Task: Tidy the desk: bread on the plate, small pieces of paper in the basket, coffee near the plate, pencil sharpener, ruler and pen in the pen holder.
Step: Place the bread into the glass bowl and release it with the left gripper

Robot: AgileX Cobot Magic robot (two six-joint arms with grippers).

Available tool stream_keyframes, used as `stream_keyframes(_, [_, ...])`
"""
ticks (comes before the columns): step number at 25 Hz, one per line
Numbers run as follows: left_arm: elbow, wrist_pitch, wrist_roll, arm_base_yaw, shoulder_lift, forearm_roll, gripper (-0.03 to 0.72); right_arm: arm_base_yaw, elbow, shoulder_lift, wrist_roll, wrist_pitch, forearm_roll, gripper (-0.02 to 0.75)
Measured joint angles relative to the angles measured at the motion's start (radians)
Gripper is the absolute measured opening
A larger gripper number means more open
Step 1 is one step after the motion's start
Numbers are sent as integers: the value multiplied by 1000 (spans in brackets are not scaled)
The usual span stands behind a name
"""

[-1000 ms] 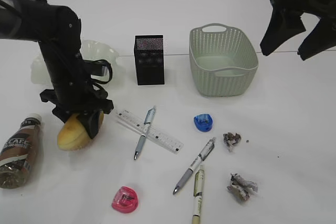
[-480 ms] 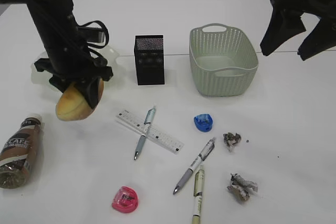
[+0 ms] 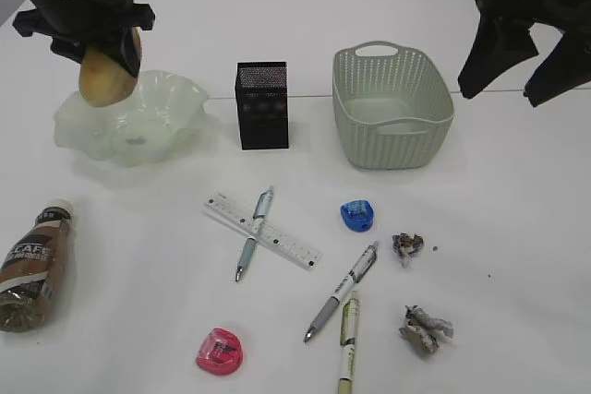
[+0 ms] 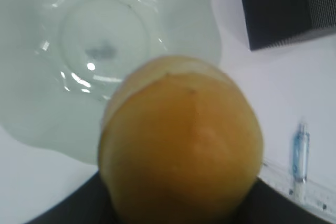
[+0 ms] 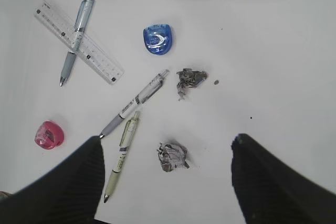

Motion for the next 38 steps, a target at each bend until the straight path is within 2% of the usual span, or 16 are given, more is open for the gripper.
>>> stream_keyframes(4, [-7,-94,-4,46,31,8,287,0,0,0,0,0,0,552])
stream_keyframes(11, [-7,-274,-4,57,149,54,290,0,0,0,0,0,0,552])
stream_keyframes(20, [-7,-357,-4,97,230,77,341,0,0,0,0,0,0,552])
stream_keyframes(23, [-7,-355,-4,97,242,69,403,0,0,0,0,0,0,552])
stream_keyframes(27, [-7,-344,-4,97,256,47,573,0,0,0,2,0,0,552])
stream_keyframes(29, [-7,-343,-4,97,263,44,634,0,0,0,2,0,0,552])
stream_keyframes(35, [-16,-347,-4,97,265,50,658,0,0,0,2,0,0,552])
stream_keyframes(38, [-68,-323,-4,97,265,52,657,0,0,0,6,0,0,552])
